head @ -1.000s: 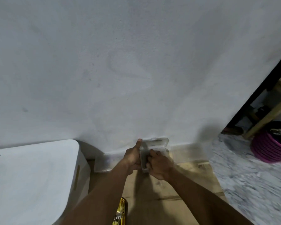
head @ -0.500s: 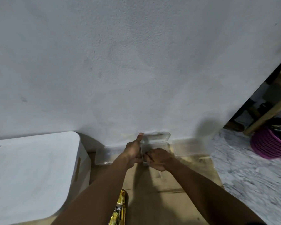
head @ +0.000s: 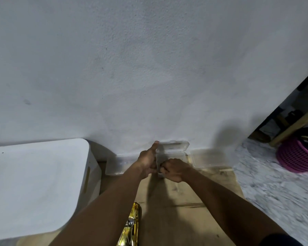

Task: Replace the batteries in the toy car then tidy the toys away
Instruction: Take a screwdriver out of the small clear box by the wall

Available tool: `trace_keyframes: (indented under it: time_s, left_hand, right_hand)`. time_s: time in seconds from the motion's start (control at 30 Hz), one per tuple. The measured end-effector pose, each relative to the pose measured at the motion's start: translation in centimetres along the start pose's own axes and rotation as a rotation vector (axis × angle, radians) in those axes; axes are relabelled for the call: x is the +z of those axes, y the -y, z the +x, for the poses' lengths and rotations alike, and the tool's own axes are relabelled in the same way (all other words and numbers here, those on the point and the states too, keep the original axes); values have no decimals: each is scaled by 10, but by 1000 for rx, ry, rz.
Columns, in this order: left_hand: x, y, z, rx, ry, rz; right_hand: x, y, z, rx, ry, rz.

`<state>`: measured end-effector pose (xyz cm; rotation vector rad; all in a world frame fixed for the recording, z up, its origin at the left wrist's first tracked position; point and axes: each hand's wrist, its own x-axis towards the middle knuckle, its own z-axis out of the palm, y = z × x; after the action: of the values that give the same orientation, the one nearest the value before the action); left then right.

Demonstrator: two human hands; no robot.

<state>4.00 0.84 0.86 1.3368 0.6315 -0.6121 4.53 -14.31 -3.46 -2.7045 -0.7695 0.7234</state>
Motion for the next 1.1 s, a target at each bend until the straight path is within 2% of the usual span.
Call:
trace_keyframes:
  time_s: [0.13, 0.27, 0.63, 0.9, 1.1]
  left_hand:
    - [-2, 1, 4, 6, -4, 3]
    - [-4, 5, 8, 5, -5, 7]
    - [-6, 10, 13, 31, -18, -9]
    - [-5, 14, 18, 50, -70, 8]
    - [-3, 15, 11, 74, -88, 28]
  right_hand:
    - [1, 1, 0, -17, 2, 13]
    - [3, 0, -2, -58, -79, 14]
    - [4, -5, -8, -126, -551, 121]
    - [-10, 2, -31, -203, -591, 111]
    - [-35, 1, -55, -294, -720, 188]
